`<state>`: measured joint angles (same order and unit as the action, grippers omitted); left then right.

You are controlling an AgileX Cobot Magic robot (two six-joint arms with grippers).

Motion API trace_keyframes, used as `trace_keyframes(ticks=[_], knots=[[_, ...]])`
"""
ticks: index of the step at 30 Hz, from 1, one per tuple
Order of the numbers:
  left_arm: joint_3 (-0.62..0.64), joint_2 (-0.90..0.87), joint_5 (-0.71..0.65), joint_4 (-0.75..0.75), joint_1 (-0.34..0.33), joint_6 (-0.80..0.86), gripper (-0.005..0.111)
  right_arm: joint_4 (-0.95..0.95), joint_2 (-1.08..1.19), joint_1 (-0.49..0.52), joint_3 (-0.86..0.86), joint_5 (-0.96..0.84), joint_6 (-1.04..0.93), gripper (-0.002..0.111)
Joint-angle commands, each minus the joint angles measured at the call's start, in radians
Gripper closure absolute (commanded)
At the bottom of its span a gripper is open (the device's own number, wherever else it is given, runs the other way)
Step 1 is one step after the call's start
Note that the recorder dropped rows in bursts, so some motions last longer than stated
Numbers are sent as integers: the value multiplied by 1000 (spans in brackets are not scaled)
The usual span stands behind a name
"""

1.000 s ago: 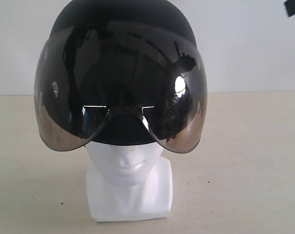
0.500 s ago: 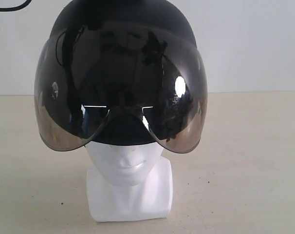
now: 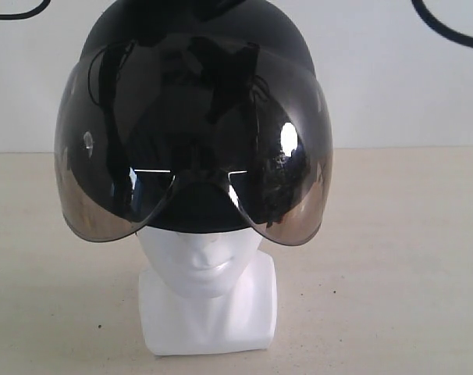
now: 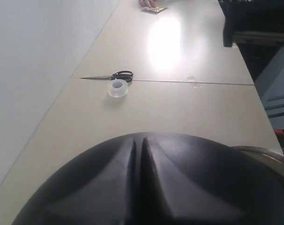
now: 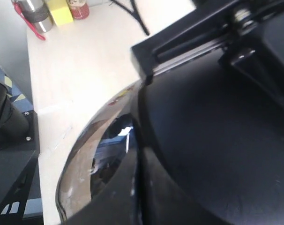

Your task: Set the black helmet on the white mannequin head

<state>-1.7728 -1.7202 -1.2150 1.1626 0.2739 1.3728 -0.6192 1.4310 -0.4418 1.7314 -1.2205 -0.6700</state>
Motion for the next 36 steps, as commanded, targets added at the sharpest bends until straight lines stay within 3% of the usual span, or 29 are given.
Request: trace_keyframes(ticks=[1, 24, 29, 36], knots=[[-7, -1, -6, -27, -22, -12, 102, 23, 13, -10, 5, -1, 25, 108], [-7, -1, -6, -27, -23, -12, 102, 78, 46, -10, 5, -1, 41, 108], [-7, -1, -6, -27, -23, -16, 102, 94, 47, -10, 5, 67, 41, 108], [-7, -1, -6, -27, -23, -19, 102, 98, 70, -10, 5, 0, 51, 108]])
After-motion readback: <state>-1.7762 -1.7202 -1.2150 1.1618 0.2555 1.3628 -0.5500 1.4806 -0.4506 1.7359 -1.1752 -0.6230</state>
